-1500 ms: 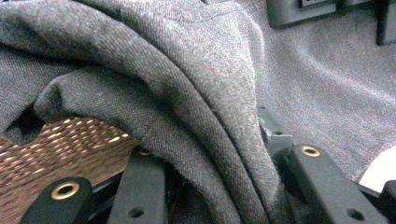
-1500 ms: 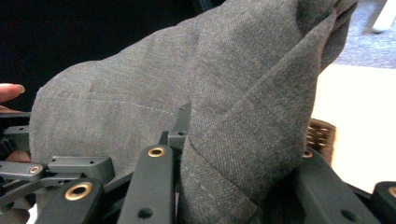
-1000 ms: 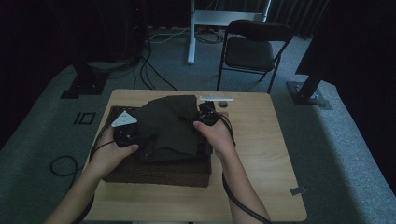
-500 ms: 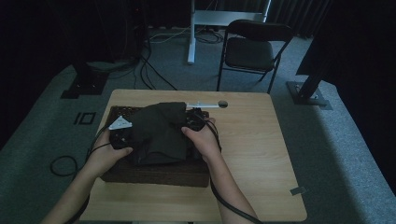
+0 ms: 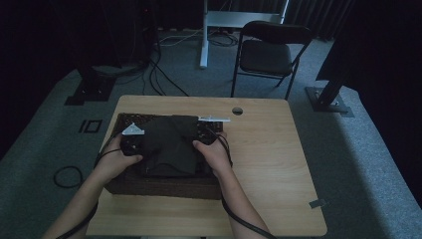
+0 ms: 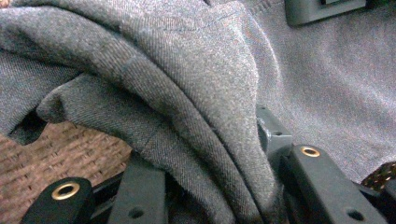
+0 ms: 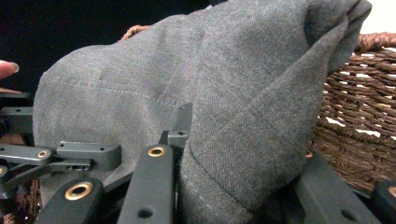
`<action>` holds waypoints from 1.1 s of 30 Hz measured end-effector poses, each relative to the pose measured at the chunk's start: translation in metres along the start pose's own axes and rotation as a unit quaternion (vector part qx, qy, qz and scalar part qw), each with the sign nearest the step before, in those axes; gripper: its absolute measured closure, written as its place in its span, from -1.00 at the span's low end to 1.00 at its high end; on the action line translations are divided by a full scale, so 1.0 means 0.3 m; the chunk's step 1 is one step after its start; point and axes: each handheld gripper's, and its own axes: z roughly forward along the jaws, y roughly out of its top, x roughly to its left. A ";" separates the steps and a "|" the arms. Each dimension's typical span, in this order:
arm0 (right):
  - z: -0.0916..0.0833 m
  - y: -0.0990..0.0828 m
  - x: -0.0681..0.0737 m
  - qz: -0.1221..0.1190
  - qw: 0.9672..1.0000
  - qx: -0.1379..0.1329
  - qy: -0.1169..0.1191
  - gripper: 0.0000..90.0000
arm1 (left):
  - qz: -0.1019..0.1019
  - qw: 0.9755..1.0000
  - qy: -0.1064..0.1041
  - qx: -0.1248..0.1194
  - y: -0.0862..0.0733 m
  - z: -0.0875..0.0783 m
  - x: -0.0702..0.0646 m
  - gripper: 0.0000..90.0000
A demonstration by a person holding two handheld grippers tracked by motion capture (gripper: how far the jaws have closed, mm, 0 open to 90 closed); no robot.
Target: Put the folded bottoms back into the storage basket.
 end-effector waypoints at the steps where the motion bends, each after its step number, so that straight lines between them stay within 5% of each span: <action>1: 0.003 0.000 -0.002 -0.003 1.000 -0.003 -0.003 0.49 | 0.009 1.000 -0.001 -0.005 0.002 0.007 0.011 0.41; 14: 0.071 -0.051 -0.030 -0.002 1.000 0.014 -0.023 0.49 | 0.034 0.999 0.006 0.010 -0.058 0.073 0.044 0.41; 26: 0.146 -0.076 -0.045 -0.006 0.996 0.059 -0.060 0.48 | 0.003 1.000 0.001 0.015 -0.125 0.135 0.087 0.37; 33: 0.175 -0.096 -0.058 -0.014 0.992 0.084 -0.097 0.32 | -0.008 1.000 0.009 0.014 -0.149 0.169 0.086 0.29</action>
